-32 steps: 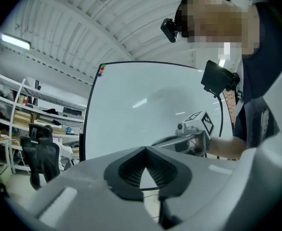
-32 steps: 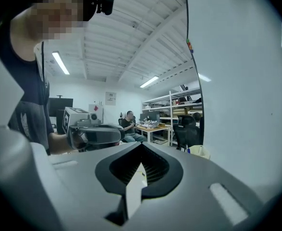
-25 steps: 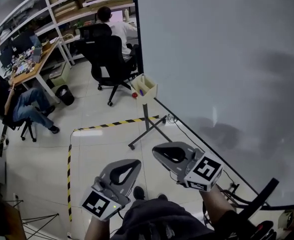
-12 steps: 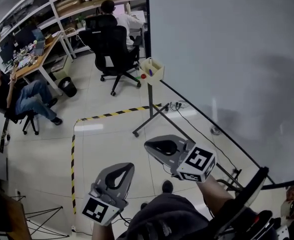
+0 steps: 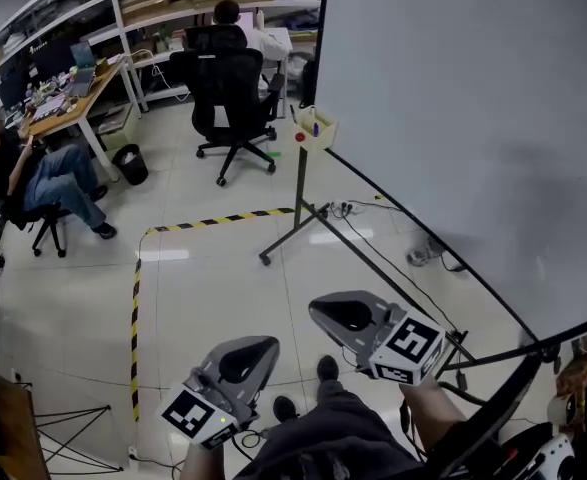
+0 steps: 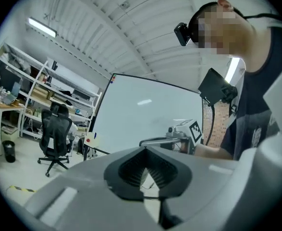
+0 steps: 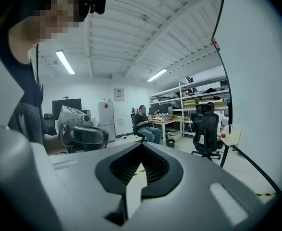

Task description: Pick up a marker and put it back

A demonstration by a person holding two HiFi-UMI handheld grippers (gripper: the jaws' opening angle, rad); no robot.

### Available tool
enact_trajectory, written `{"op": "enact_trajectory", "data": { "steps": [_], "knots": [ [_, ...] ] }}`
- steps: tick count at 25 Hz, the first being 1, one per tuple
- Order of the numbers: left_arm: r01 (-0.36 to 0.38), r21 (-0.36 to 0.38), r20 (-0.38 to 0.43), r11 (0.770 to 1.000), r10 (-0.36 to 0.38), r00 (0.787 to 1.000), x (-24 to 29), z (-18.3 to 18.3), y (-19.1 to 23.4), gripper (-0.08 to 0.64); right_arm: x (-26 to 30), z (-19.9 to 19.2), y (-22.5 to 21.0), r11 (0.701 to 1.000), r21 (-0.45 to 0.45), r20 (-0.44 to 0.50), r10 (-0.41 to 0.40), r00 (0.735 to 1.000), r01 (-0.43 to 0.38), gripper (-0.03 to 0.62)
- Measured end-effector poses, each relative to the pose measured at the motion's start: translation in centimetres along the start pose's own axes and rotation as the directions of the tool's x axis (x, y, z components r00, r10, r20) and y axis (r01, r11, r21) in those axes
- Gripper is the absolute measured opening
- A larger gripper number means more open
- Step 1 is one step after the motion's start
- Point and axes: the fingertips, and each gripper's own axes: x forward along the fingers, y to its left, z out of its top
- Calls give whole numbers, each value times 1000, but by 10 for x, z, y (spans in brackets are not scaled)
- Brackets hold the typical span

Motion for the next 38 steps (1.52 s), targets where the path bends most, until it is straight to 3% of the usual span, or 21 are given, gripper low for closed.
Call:
{"op": "enact_trajectory", "data": {
  "steps": [3,10,18,25,31,38],
  "knots": [
    [-12,33,-23,999,13,1000,2,-4,-13,6,-21,-3,8,999,6,0,-39,999,39,0],
    [10,16,-35,1000,-10,999,12,-12,-55,6,-75,-2,25,998,-18,59,-59,996,61,0],
    [-20,15,24,1000,20,1000,53,-19,-146,6,-181,-35,44,998,-9,64,-56,996,56,0],
    [-49,45,6,998,48,999,72,-40,-225,6,-265,-62,57,997,11,95,-79,992,78,0],
    [-62,85,-56,994,67,996,74,-53,-264,6,-292,-76,67,997,53,124,-68,990,62,0],
    [-99,103,-93,990,108,990,62,-56,-263,6,-287,-83,73,995,90,136,-64,989,52,0]
  ]
}}
